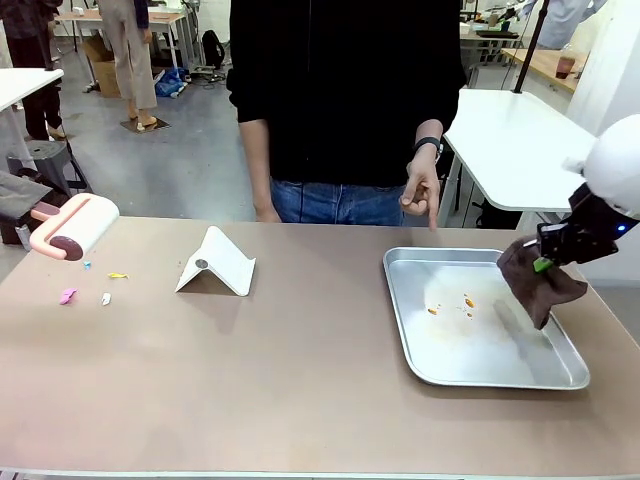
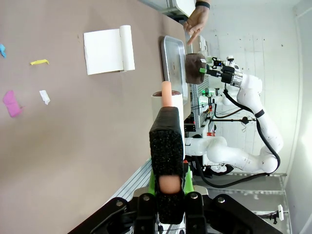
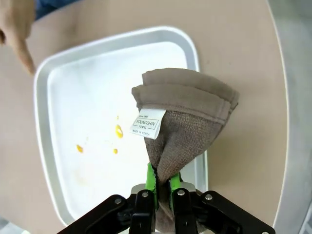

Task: Clean the surface of the table.
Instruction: If a person points to the right, clean the right side of the table with your right hand, and if they point to the left, clean the left side with your left hand.

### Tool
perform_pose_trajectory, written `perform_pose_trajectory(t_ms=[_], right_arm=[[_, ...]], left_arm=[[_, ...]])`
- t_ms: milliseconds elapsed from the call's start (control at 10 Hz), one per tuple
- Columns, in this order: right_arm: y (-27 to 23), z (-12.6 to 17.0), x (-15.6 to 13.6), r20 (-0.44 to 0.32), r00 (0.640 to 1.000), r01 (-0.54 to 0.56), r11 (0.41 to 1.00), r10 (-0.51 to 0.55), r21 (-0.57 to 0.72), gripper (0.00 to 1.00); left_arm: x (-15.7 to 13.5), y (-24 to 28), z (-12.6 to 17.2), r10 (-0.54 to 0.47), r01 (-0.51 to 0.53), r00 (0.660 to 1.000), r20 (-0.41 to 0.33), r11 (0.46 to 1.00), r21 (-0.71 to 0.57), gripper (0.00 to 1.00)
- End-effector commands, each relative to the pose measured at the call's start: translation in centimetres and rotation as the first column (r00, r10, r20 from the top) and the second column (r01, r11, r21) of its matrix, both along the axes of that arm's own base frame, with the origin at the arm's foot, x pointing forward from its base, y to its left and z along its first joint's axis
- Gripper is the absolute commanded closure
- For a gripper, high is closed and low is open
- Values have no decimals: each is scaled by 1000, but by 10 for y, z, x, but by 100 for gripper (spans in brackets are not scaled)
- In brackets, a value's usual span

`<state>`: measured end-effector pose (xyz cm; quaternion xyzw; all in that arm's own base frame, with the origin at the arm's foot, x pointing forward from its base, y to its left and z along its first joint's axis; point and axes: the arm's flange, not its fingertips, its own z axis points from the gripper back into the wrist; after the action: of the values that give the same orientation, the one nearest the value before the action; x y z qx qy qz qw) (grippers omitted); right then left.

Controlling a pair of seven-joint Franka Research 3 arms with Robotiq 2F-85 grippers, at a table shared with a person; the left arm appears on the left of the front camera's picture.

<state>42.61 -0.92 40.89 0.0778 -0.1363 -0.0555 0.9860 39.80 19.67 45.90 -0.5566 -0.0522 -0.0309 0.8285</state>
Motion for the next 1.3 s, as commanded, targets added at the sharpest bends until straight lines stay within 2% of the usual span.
perform_pose_trajectory(t_ms=[0, 200, 600, 1200], right_arm=[[20, -7, 19, -23, 999, 31, 999, -30, 14, 88], [34, -19, 26, -35, 998, 49, 999, -48, 18, 88], [80, -45, 35, -82, 996, -16, 1000, 18, 26, 88], [129, -83, 44, -138, 982, -113, 987, 129, 116, 88]], left_arm=[[-3, 2, 3, -16, 16, 1000, 10, 1000, -6, 95], [-3, 2, 3, -16, 16, 1000, 10, 1000, -6, 95], [-3, 2, 3, -16, 16, 1000, 10, 1000, -6, 95], [-3, 2, 3, -16, 16, 1000, 10, 1000, -6, 95]])
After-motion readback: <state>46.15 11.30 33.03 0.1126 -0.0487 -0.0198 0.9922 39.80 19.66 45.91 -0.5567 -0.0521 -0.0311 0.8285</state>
